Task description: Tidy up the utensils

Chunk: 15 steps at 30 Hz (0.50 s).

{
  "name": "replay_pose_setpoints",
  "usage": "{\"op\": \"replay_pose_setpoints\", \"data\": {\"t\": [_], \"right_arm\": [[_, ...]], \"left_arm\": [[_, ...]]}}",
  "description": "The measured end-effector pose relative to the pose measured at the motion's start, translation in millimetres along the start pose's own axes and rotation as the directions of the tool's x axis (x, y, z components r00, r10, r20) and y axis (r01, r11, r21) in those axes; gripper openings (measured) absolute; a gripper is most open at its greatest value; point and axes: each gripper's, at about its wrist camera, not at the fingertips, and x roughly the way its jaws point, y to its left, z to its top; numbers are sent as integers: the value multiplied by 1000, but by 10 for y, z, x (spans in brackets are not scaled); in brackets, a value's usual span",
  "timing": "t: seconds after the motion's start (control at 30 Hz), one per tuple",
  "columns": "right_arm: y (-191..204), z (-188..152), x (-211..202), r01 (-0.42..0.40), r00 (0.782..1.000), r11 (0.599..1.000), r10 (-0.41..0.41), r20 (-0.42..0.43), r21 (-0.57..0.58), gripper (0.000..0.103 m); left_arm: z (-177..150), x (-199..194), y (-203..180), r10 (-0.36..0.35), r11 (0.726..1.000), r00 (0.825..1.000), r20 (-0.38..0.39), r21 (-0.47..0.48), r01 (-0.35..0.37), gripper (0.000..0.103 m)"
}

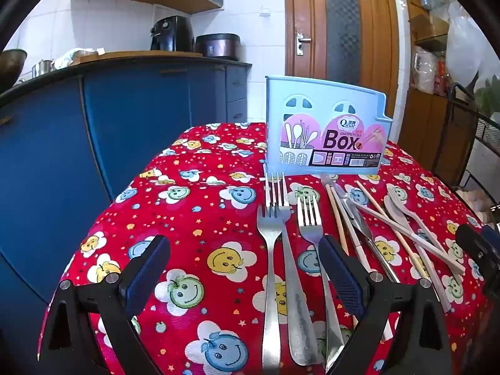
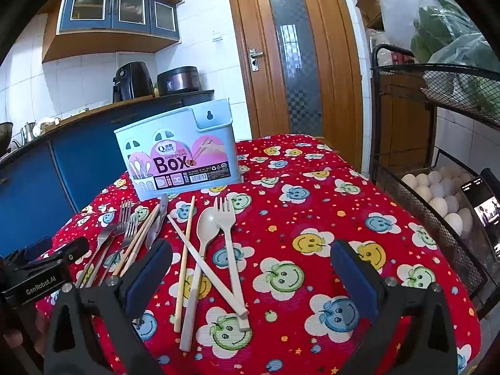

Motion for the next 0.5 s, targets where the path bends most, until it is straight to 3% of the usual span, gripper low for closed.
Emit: {"op": "replay_pose_setpoints", "data": {"t": [0.5], "right_arm": [[12,0,-1,4,1000,1000,-4,0,-9,103]], "left_arm": [[-1,-1,-2,-6,1000,1000,-1,-7,6,96]]}}
